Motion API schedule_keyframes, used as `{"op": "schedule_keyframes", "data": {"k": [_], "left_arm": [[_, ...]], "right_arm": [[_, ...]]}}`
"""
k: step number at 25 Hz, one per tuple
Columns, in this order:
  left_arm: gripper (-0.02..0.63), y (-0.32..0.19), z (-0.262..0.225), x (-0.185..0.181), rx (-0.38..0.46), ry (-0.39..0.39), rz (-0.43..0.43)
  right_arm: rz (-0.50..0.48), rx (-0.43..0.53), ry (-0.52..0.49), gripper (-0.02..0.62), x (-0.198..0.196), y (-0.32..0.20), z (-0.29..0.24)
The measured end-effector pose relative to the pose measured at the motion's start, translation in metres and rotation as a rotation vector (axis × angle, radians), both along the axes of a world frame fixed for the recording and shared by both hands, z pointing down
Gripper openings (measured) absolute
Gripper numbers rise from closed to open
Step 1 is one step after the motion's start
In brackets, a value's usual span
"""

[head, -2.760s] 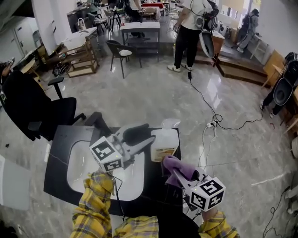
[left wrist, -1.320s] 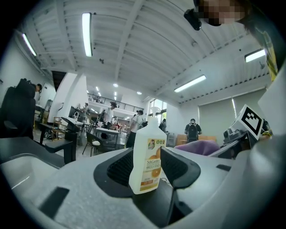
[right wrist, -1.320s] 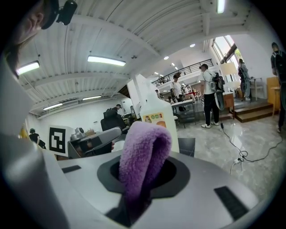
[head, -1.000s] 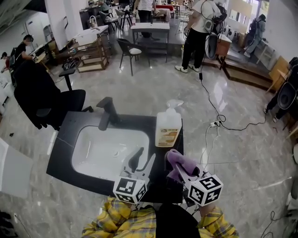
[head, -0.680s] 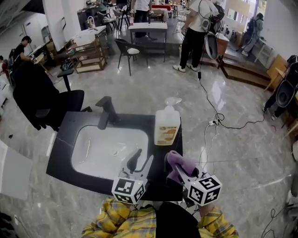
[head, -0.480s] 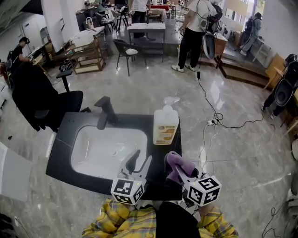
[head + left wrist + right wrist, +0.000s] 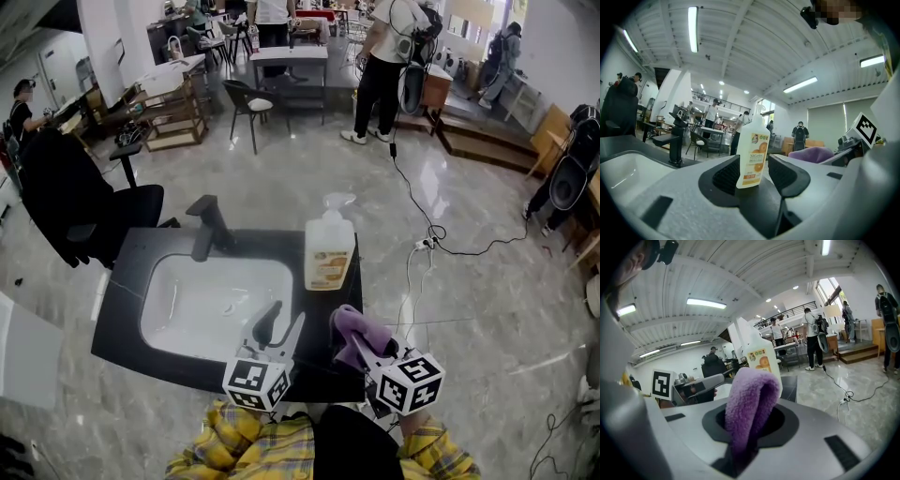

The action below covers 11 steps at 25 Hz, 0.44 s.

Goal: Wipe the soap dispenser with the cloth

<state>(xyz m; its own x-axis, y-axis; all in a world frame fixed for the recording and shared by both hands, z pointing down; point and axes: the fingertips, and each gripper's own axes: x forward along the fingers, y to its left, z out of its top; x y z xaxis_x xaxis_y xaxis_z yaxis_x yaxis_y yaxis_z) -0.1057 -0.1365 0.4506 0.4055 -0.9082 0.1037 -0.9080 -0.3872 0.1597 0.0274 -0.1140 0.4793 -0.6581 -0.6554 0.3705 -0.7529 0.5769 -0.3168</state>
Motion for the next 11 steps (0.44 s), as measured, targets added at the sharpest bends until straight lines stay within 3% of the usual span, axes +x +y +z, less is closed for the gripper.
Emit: {"op": "schedule_keyframes", "data": {"k": [11], "left_arm": [[0.179,0.0009,-0.0029,-0.0037,-0.007,0.010,-0.011]], "right_arm": [[-0.014,-0.004,0.004,0.072,-0.0043,-0.0008,-0.0024]]}}
